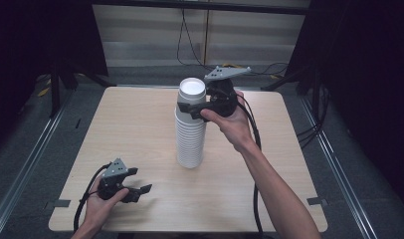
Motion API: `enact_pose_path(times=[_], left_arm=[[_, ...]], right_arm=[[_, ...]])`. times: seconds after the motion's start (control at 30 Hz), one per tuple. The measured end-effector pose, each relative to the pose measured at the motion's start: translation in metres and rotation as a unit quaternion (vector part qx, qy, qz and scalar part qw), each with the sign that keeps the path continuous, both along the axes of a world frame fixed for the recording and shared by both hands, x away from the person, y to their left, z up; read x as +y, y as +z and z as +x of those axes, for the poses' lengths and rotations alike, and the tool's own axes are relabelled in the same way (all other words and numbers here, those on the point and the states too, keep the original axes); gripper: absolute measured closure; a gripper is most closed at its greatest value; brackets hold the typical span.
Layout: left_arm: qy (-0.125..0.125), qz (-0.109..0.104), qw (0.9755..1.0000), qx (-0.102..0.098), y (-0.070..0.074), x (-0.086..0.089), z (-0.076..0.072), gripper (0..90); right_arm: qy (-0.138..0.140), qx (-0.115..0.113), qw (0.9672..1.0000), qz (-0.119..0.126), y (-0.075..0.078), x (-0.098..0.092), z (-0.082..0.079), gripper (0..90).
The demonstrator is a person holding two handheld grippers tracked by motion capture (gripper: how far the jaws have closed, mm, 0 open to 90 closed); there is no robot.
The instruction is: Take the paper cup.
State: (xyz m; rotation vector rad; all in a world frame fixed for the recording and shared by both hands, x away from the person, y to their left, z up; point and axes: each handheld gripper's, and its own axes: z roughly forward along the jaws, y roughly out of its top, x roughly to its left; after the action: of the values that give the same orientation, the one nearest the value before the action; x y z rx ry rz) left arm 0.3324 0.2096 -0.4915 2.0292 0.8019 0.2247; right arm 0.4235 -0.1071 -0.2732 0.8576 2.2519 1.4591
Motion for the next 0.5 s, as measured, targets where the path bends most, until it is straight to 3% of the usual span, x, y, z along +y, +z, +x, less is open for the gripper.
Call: enact_pose_path(times=[0.5], left_arm=[[0.0, -0.004, 1.0, 0.004, -0.0007, 0.0002, 0.0009, 16.8]], right_arm=[[-0.002, -0.007, 0.9999, 0.008, 0.001, -0.0002, 0.0013, 17.4]])
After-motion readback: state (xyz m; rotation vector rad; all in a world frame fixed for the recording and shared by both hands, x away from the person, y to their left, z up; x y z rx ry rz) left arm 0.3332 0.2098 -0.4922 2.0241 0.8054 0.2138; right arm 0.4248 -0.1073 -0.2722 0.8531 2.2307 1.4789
